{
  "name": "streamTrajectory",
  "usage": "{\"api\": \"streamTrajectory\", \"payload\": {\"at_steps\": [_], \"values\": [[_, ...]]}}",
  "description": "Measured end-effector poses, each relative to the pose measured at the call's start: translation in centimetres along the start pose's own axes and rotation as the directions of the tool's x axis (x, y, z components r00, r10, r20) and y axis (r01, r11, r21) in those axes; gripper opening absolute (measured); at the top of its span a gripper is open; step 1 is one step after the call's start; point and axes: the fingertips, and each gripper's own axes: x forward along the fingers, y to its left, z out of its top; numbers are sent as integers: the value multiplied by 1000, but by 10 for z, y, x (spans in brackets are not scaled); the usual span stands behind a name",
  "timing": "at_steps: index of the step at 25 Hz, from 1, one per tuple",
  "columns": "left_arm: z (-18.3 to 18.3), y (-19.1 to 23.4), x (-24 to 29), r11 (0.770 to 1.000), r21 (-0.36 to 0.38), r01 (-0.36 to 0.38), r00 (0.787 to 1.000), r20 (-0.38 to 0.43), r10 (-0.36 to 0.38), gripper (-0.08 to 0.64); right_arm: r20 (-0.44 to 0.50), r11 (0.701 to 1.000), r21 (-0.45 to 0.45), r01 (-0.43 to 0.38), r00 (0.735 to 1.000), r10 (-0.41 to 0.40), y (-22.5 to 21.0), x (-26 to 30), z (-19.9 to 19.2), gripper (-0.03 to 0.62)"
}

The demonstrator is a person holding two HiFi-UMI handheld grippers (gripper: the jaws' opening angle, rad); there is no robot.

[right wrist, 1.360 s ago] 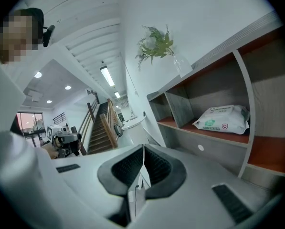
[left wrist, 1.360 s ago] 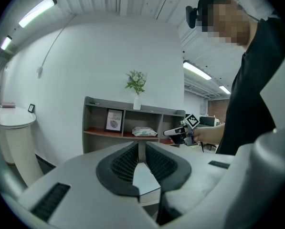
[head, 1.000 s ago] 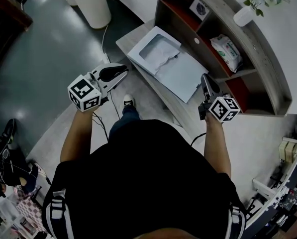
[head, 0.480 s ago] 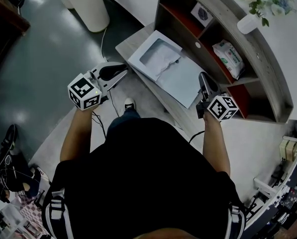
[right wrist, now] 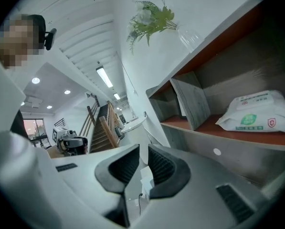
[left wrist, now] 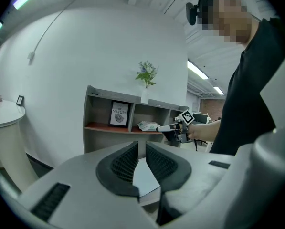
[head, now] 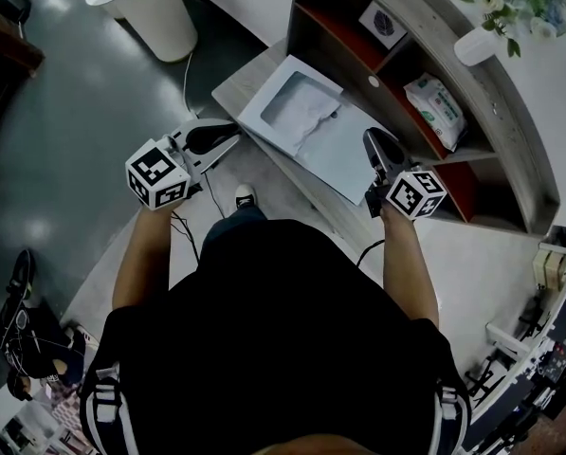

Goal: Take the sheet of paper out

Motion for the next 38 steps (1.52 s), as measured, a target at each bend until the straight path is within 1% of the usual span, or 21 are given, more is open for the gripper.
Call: {"api": "streamTrajectory", "payload": {"at_steps": [3,7,10,13,15,18,21,29,33,38], "values": [[-3,7,1,1000,-14,24,1000,-14,-24,57,-16,1000,5,8,1000,-8,-2,13,-2,67],[-7,12,2,996,-46,74,997,-22,-75,57,-44,999,9,34,998,-34,-8,28,-6,69],[-10,20,-1,995,-47,87,995,-36,-89,57,-70,999,7,46,996,-45,-10,44,-14,69],[-13,29,-5,994,-52,92,995,-42,-94,57,-91,998,41,52,995,-48,-15,57,-25,69],[-13,34,-5,993,-53,101,994,-41,-103,57,-107,996,47,74,992,-68,-23,63,-31,69],[-13,43,-7,992,-47,116,992,-45,-118,57,-137,992,33,123,984,-117,-36,73,-43,69],[-13,53,-7,992,-38,124,991,-54,-126,57,-155,987,64,146,979,-135,-51,84,-56,69],[-18,70,8,985,-24,168,982,-87,-170,57,-216,961,145,237,955,-203,-100,103,-98,69],[-17,74,13,981,-18,192,977,-90,-192,57,-234,950,170,264,947,-221,-112,109,-112,69],[-18,86,16,981,-18,194,975,-105,-194,57,-253,934,205,294,937,-239,-129,119,-131,69]]}}
